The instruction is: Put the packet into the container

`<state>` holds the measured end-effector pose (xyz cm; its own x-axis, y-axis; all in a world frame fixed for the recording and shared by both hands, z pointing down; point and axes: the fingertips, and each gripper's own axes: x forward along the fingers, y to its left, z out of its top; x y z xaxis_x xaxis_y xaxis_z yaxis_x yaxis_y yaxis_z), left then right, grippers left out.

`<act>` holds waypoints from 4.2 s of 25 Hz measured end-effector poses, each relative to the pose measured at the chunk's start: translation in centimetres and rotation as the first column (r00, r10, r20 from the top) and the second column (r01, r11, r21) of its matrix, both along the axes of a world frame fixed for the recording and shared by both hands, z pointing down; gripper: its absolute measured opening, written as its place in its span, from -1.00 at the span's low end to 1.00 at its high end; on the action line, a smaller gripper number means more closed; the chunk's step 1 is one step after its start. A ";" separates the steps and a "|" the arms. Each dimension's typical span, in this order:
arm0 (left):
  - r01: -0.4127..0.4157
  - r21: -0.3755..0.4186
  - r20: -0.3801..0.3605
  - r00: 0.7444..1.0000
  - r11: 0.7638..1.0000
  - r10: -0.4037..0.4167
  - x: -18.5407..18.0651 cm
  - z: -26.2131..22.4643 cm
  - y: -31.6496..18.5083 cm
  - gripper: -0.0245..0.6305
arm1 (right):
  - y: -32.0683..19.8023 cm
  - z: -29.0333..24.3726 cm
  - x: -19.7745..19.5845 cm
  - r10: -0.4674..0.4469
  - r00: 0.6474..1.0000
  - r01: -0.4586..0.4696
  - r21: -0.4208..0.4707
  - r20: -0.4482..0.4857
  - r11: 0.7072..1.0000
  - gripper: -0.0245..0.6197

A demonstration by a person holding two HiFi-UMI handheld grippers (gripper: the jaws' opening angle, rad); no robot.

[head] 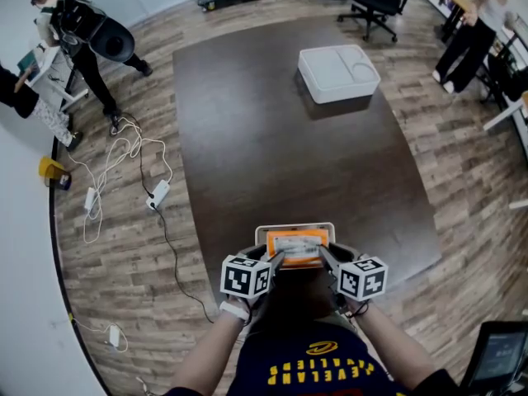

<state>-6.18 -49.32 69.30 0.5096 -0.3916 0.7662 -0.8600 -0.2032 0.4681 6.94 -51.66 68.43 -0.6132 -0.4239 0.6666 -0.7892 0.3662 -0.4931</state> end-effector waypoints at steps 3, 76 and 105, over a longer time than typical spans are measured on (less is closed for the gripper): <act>-0.018 -0.012 0.031 0.999 1.000 0.018 0.0 0.4 0.0 -0.30 | -0.1 0.5 -0.2 -0.014 0.999 0.014 -0.009 -0.035 1.000 -0.69; 0.109 0.591 -0.310 0.946 0.799 0.100 6.3 -23.3 3.8 -0.93 | 3.8 -23.7 -2.2 -0.122 0.952 -0.040 0.507 0.282 0.861 -0.90; 0.089 0.582 -0.288 0.952 0.808 0.102 6.7 -22.9 3.7 -0.93 | 3.9 -24.2 -2.0 -0.137 0.956 -0.030 0.552 0.258 0.834 -0.90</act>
